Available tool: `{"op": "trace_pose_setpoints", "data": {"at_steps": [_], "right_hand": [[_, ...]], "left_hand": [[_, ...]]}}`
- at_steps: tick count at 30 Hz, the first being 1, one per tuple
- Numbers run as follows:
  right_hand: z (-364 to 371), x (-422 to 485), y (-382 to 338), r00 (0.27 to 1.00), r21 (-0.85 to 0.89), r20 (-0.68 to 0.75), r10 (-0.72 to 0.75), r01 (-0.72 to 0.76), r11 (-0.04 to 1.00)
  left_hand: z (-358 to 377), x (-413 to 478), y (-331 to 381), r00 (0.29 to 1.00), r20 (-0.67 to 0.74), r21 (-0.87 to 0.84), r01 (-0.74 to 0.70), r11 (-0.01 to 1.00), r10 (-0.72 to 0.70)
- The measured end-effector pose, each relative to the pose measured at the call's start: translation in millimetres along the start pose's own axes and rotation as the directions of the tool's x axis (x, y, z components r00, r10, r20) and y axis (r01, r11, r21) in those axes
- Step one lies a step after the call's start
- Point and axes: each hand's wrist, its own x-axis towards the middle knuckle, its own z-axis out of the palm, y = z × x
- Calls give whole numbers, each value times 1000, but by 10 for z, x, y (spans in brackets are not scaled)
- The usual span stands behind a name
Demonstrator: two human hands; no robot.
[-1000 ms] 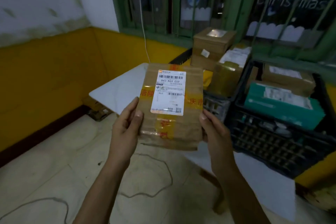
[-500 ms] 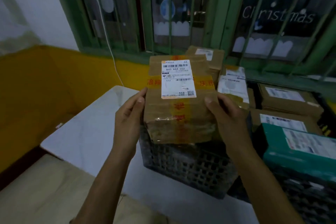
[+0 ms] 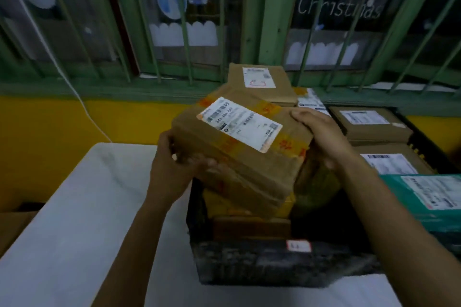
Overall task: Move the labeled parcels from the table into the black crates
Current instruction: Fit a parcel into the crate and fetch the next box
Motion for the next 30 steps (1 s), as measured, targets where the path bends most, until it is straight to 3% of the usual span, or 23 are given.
{"op": "trace_pose_setpoints", "data": {"at_steps": [3,8,11,15,19,23,26,30], "right_hand": [[139,232,54,987,-26,-156,-40,36,999],[-9,320,143,892,-273,-420,-166,49,961],[-72,114,177,922,-238,-365,-129,41,970],[10,-239,221,960,-394,-207,-189,95,914],[125,-329,341,936,-497,-203,-288,155,854],[151,-291,406,889,-587,-245,-387,182,789],[118,-315,449,854,-651,-252,-456,199,732],[91,-383,412,906,-747,-173,-386,135,651]], "left_hand": [[72,-62,-92,997,-70,-30,29,999,-31],[381,-233,-121,992,-121,59,27,998,-20],[428,-254,-132,992,-126,193,28,981,-4],[381,-246,-169,996,-89,351,29,936,3],[336,-250,-169,998,-60,588,32,808,4],[316,-237,-201,996,-35,720,-29,694,78],[330,-222,-211,999,-21,682,-17,731,42],[317,-290,-239,1000,-13,617,-2,787,12]]}}
